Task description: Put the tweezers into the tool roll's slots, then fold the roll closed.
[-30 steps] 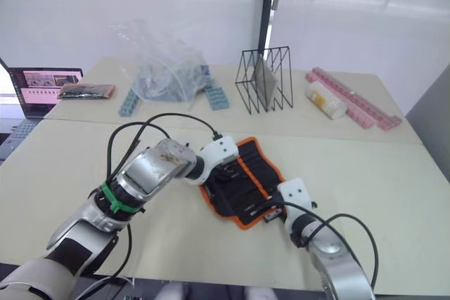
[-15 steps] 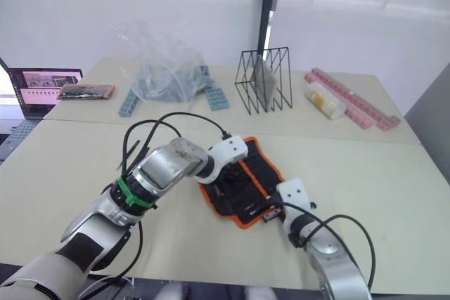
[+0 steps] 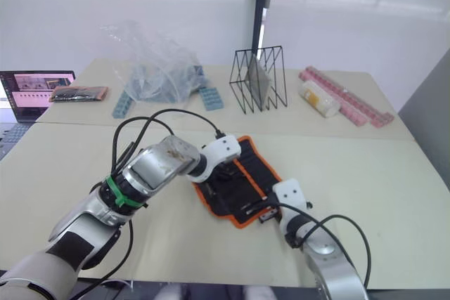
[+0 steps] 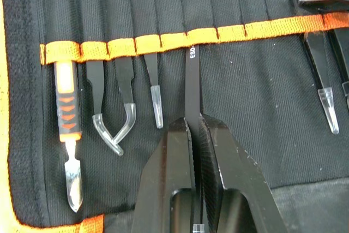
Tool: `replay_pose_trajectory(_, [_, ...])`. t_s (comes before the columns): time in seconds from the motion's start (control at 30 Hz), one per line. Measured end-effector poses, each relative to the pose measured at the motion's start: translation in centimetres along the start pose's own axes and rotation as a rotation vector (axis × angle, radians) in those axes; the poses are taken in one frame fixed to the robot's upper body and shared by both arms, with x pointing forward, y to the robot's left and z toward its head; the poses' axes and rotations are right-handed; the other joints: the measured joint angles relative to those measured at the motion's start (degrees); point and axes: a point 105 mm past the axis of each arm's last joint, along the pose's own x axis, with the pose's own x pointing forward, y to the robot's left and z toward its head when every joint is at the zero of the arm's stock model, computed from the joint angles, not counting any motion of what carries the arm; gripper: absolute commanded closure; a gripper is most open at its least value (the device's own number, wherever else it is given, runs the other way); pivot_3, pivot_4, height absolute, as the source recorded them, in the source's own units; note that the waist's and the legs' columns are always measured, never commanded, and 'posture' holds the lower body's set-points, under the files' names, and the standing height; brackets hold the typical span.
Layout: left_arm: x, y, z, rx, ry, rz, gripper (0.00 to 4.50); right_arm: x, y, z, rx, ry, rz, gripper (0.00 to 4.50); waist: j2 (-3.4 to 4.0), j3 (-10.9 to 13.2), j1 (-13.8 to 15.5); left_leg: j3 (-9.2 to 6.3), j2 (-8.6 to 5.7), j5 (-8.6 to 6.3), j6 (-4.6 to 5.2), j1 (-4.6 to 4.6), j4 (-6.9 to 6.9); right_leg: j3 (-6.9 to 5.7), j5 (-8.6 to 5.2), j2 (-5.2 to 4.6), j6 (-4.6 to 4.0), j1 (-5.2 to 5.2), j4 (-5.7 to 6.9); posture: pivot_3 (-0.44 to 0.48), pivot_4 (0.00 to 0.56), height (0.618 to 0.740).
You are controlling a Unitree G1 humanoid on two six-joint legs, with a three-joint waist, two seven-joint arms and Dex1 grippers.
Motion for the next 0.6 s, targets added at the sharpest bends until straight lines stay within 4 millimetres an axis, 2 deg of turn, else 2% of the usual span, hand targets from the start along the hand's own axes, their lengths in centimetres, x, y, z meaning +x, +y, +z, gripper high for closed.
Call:
replay_pose_trajectory(0.3, [-0.3, 0.2, -0.2, 0.002, 0.006, 0.006, 4.5, 0.0, 0.0, 0.0, -0.002, 0.0, 0.001, 4.48, 0.0, 0.0, 0.0, 0.0, 0.0, 0.0, 0.0, 0.0, 0.0, 0.0, 0.0, 0.0, 0.0, -0.01, 0.0, 0.0, 0.15, 0.72])
replay_pose_trajectory(0.6, [-1.1, 1.4, -1.1, -0.005, 0.032, 0.05, 4.5, 0.1, 0.1, 0.0, -0.008, 0.0, -0.001, 4.48, -0.01, 0.0, 0.0, -0.01, 0.0, 0.0, 0.0, 0.01, 0.0, 0.0, -0.01, 0.0, 0.0, -0.01, 0.0, 0.0, 0.15, 0.72])
